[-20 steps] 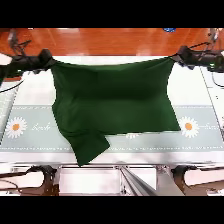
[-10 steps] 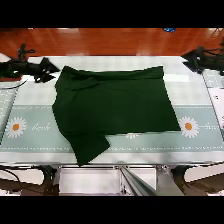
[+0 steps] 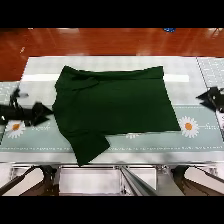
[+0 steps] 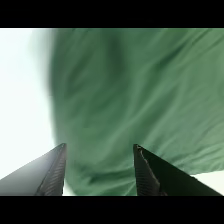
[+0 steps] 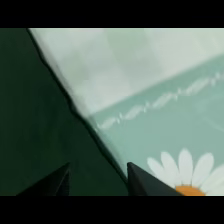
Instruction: Fold the shirts.
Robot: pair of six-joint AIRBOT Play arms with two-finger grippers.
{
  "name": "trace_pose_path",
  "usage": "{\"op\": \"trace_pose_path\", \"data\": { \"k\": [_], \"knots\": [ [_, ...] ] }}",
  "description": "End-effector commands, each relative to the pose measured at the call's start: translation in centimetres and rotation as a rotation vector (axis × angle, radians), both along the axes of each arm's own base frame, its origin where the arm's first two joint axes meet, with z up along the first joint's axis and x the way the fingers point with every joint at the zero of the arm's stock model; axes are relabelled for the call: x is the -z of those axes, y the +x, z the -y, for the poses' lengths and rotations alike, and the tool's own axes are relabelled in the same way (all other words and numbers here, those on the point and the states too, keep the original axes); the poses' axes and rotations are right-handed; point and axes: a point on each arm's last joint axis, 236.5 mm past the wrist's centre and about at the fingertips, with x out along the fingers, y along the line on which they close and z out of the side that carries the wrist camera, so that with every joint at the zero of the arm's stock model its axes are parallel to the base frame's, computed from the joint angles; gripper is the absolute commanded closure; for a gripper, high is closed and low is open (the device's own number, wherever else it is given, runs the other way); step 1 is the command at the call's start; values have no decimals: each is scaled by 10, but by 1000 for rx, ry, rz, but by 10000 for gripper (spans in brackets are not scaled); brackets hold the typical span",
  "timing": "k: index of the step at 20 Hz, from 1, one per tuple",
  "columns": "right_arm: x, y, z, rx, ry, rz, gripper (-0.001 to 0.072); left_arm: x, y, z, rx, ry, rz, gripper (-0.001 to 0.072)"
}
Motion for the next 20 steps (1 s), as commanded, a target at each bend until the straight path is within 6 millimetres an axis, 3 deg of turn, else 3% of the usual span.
{"op": "trace_pose_path", "data": {
  "k": [1, 3, 6, 9, 12, 13, 14, 15, 17, 20],
  "knots": [
    [11, -29, -24, 30, -3, 32, 299, 35, -53, 26, -63, -64, -111, 199],
    [1, -26, -30, 25, 9, 73, 299, 41, -55, 29, -98, -73, -115, 199],
    [0, -26, -31, 24, 12, 75, 299, 41, -39, 31, -199, -106, -95, 200],
    [0, -26, -31, 24, 12, 75, 299, 40, -35, 48, -152, -107, -79, 201],
    [1, -26, -26, 37, 1, 77, 299, 44, -44, 68, -68, -116, -110, 227],
    [2, -27, -22, 53, -3, 73, 299, 45, -46, 70, -46, -115, -108, 396],
    [4, -31, -15, 73, -10, 60, 299, 45, -45, 71, -31, -112, -96, 641],
    [10, -39, -8, 87, -27, 22, 299, 43, -43, 71, -19, -113, -80, 682],
    [39, -76, 7, 139, -56, -172, 300, 39, -39, 71, -8, -116, -63, 682],
    [61, -96, -20, 73, 85, -279, 305, 35, -34, 72, -19, -128, -50, 682]
  ]
}}
